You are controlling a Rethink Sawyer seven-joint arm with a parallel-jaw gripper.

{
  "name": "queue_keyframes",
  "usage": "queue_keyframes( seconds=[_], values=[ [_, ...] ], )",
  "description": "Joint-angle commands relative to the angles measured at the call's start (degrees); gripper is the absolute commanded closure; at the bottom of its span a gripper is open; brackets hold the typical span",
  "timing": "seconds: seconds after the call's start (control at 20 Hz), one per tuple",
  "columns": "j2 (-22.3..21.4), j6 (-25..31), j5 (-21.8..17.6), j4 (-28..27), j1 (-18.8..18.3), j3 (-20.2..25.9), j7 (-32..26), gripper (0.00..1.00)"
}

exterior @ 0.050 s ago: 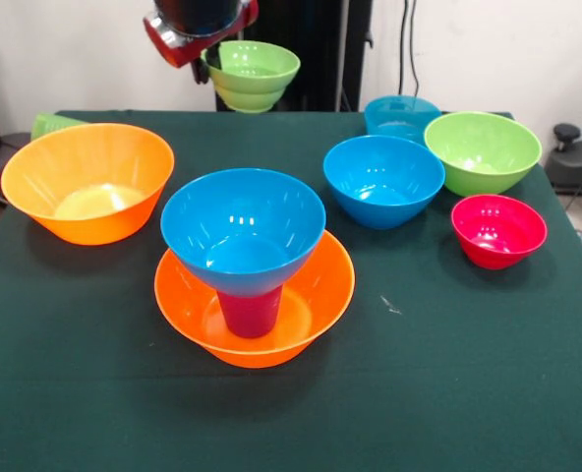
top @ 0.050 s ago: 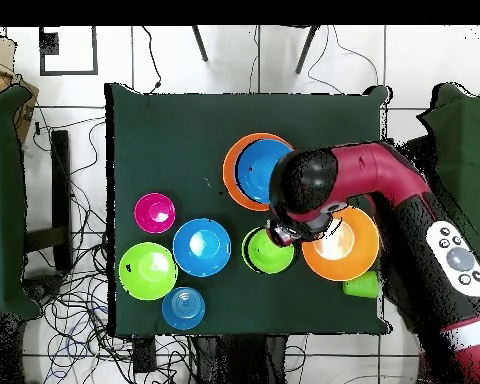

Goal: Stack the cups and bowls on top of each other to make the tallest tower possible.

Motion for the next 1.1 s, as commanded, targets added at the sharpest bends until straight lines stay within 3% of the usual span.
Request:
queue_keyframes(
  seconds=[0.05, 0.55, 1.1],
  values=[
    [4.8, 7.2, -3.2, -9.9, 4.3, -1.4, -18.5, 1.00],
    [6.3, 17.8, -4.2, -19.3, 4.2, -0.5, -26.6, 1.00],
    [7.7, 24.5, -4.7, -26.9, 7.3, 0.1, -27.6, 1.00]
  ],
)
